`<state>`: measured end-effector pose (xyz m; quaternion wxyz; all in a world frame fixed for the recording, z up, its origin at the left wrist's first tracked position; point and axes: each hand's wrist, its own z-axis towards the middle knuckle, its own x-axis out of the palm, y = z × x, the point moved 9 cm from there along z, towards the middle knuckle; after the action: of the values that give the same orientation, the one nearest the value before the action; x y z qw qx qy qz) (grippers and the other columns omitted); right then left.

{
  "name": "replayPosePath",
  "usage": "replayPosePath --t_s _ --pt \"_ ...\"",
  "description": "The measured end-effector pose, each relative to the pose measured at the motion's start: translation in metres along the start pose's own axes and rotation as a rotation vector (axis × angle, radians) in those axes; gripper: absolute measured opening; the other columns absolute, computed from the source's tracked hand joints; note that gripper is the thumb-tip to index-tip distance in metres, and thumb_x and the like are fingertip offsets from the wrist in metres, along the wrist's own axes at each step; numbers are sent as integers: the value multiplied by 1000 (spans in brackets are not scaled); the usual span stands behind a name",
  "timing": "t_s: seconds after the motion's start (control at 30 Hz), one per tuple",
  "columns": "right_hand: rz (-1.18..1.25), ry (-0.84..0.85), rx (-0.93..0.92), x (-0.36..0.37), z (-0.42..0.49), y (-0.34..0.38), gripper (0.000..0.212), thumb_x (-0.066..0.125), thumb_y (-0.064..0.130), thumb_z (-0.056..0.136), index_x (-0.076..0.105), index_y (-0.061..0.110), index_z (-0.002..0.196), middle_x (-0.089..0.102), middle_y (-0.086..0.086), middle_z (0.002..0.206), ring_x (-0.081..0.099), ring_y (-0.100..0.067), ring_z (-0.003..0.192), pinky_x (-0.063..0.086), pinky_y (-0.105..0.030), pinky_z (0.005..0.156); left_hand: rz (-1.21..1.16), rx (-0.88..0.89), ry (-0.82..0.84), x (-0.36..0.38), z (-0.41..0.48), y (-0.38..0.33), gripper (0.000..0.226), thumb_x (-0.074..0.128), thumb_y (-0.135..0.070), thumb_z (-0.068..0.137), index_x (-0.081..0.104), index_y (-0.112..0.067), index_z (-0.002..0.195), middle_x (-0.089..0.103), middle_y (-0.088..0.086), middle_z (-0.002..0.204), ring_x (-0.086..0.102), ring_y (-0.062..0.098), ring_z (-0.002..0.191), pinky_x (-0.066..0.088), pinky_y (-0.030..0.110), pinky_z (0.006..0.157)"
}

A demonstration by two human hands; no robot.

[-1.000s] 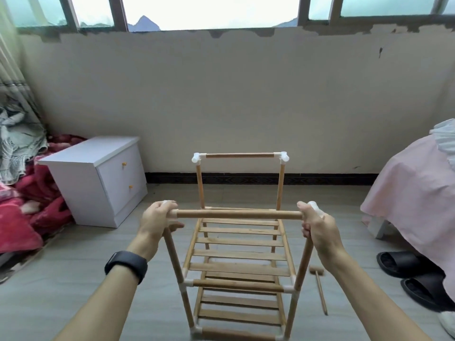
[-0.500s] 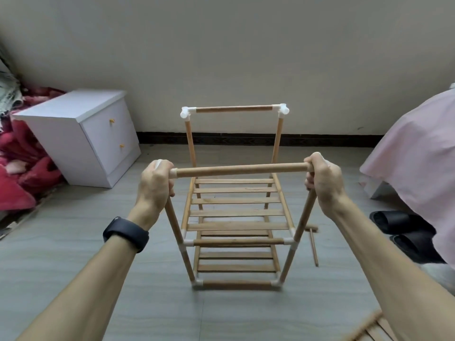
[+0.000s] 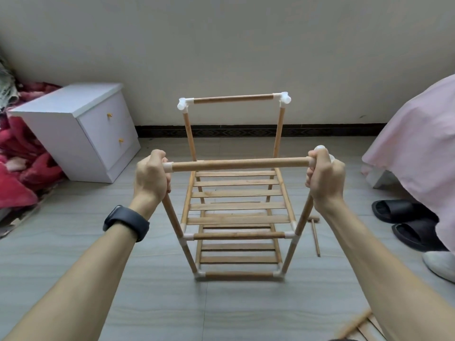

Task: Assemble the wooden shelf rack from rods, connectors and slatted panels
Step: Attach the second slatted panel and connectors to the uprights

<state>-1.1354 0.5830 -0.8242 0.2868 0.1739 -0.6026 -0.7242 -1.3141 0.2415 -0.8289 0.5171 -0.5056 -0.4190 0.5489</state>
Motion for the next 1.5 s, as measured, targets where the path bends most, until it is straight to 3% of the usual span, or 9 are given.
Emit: replayPosePath --t_s 0.77,0.97,1.1,1.17,1.27,1.33,1.37,1.43,1.5 --pt "-49 -29 -33 0 15 -10 53 47 27 91 49 27 38 38 10 42 35 -14 46 34 -33 57 53 -7 -58 2 21 5 40 38 -36 91 54 -11 66 42 -2 37 42 14 34 44 32 48" --pt "-77 -8 -80 3 14 -11 42 46 42 87 49 27 48 40 6 47 37 -17 49 35 -41 58 35 -12 -59 1 22 5 34 39 -38 87 53 -13 69 42 -3 40 40 13 35 41 30 45" --pt "-142 -9 -92 5 3 -7 49 41 60 88 56 27 55 44 3 50 44 -20 55 39 -41 60 107 -9 -103 -3 17 -1 36 39 -42 96 59 -13 88 55 -4 56 53 15 51 51 40 61" --pt "-219 37 -88 2 -4 -7 58 35 71 89 57 21 67 50 0 58 50 -18 59 43 -35 62 292 98 -226 -16 6 -12 44 37 -54 99 55 -15 112 66 3 90 64 22 83 53 43 79" --pt "-291 101 -27 -23 -23 -28 62 38 79 86 57 20 93 62 4 82 58 -6 71 47 -26 66 533 750 -374 -15 -47 -65 43 50 -43 96 50 -10 123 51 15 122 50 28 111 38 40 92" --pt "-300 78 27 -55 -43 -53 51 47 75 85 54 29 105 63 10 99 62 -4 89 48 -24 73 645 1119 -191 20 -89 -73 42 57 -34 90 49 -7 120 48 17 120 47 32 108 36 41 89" --pt "-304 49 58 -74 -55 -68 47 49 74 85 53 33 107 63 14 104 61 -1 95 47 -22 76 672 1201 -41 41 -105 -65 40 59 -31 88 48 -8 119 49 16 118 49 32 105 39 41 87" --pt "-322 -19 137 -114 -81 -102 37 53 69 88 54 37 106 64 16 106 60 5 96 44 -18 76 738 1234 273 85 -131 -40 35 59 -26 88 49 -11 118 54 13 115 55 29 99 50 41 80" --pt "-382 -84 271 -158 -110 -148 30 59 59 94 56 32 106 64 14 104 61 2 97 43 -19 74 891 1125 532 128 -144 0 35 59 -27 90 52 -17 124 59 9 119 62 28 100 56 43 76"
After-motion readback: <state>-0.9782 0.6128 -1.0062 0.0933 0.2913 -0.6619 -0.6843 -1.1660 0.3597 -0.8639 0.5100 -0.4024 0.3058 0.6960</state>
